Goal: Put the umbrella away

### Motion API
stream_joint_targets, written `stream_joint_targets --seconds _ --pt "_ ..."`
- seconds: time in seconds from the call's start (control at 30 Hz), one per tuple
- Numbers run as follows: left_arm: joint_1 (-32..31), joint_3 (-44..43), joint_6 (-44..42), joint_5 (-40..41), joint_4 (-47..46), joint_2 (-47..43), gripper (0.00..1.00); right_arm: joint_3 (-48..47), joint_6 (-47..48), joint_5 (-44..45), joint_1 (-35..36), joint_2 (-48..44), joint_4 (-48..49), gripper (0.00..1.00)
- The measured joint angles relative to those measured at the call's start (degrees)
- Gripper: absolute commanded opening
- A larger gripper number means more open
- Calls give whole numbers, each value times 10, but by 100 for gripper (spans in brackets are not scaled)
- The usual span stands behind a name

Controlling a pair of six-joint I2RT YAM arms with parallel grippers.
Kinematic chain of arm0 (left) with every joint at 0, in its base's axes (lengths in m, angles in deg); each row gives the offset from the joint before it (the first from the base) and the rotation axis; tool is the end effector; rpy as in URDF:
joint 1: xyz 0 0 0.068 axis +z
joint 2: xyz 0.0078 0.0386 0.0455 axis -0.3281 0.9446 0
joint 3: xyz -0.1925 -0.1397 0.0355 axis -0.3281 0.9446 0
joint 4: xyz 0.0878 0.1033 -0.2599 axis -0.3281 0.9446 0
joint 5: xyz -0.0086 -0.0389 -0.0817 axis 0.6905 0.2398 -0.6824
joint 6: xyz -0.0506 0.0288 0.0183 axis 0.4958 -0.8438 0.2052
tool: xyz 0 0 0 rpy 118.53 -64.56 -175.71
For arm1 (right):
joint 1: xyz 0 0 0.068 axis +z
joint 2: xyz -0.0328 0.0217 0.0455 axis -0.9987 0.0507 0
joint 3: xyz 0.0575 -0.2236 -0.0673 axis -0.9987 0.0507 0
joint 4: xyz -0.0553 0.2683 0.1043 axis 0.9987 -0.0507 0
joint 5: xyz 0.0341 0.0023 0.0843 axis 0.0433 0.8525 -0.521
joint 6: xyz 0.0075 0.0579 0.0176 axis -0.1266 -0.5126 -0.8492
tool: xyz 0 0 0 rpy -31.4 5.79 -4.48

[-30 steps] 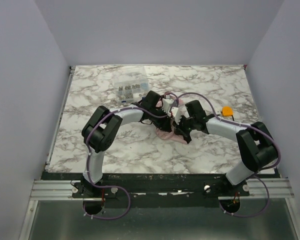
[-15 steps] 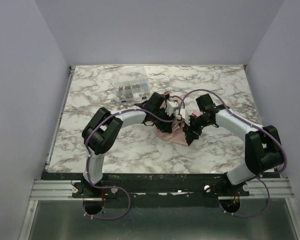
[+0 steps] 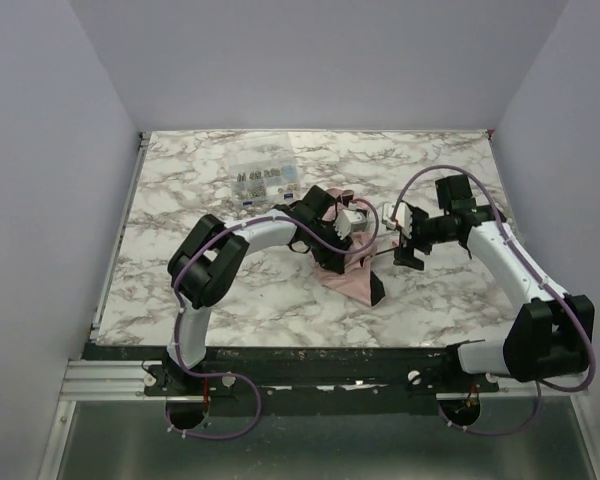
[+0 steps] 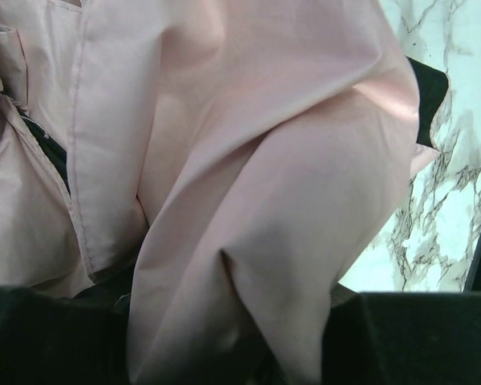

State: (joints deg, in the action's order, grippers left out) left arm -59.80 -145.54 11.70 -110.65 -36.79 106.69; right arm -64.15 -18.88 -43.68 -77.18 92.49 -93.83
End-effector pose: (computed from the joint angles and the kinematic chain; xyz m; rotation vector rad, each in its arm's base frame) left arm 0.3106 -0.3028 0.0992 1.3541 2.2001 -1.0210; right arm 0.2849 0.0782 0.2040 -1.6751 1.7170 0.4343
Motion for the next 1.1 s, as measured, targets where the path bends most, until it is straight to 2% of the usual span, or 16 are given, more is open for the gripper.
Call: stream_joint_targets --seconds 0.2,0.27,0.37,0.57,0.8,0.93,1.03,1.1 --pt "0 -5 0 -16 4 4 22 -24 7 -30 -33 50 17 100" --pt "1 1 3 -23 -3 4 22 16 14 -74 -39 37 59 100" --pt "1 16 9 -31 -23 -1 22 137 17 -149 -42 -13 161 100" --pt "1 43 22 -39 -63 -12 23 156 54 -165 7 19 230 100" --pt "1 55 32 -43 -83 -14 27 158 103 -134 74 57 309 100" --pt "1 76 44 -47 -117 -21 36 163 140 -97 96 113 339 90" --pt "1 104 59 -48 -159 -32 48 170 159 -80 101 137 368 77" --pt "1 126 70 -48 -192 -41 56 170 168 -75 104 141 376 65"
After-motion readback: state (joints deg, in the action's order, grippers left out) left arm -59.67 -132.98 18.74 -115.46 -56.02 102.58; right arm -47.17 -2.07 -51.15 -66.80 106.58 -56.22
